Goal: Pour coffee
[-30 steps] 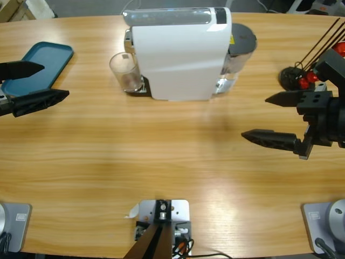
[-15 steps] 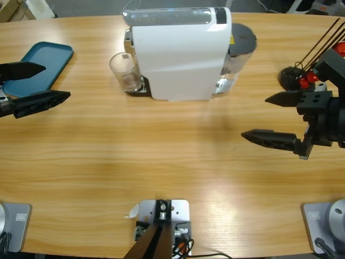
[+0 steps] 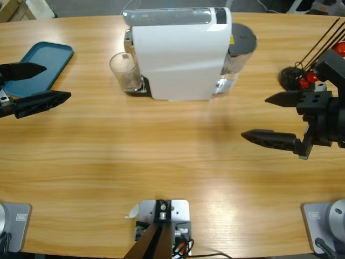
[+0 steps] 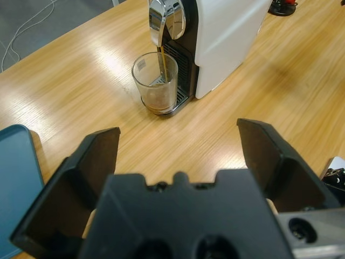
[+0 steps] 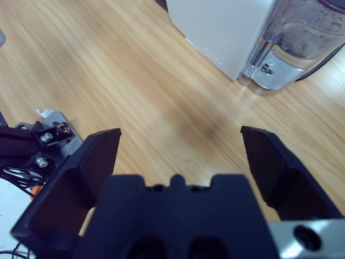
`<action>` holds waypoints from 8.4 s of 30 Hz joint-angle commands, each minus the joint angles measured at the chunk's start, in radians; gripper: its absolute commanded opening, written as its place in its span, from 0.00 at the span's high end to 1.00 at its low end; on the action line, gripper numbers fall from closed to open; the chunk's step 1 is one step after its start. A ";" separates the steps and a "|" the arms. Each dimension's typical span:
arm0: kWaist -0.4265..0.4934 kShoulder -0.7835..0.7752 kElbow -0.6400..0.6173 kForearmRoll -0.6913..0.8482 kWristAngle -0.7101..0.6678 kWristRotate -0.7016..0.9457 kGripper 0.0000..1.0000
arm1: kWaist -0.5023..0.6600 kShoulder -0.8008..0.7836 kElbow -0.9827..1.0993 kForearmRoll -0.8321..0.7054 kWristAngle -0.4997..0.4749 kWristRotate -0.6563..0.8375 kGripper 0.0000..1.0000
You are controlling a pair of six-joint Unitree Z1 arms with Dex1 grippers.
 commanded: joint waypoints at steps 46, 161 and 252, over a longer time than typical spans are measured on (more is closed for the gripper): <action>-0.009 0.045 0.032 -0.009 0.014 0.007 0.06 | 0.009 0.043 0.028 -0.013 0.002 0.009 0.00; 0.143 0.869 -0.016 -0.810 -0.246 -0.008 0.09 | 0.009 0.156 0.003 -0.006 0.022 0.039 0.00; 0.428 0.083 -0.002 -0.110 0.092 -0.050 0.12 | 0.003 0.155 -0.005 0.014 0.062 0.043 0.00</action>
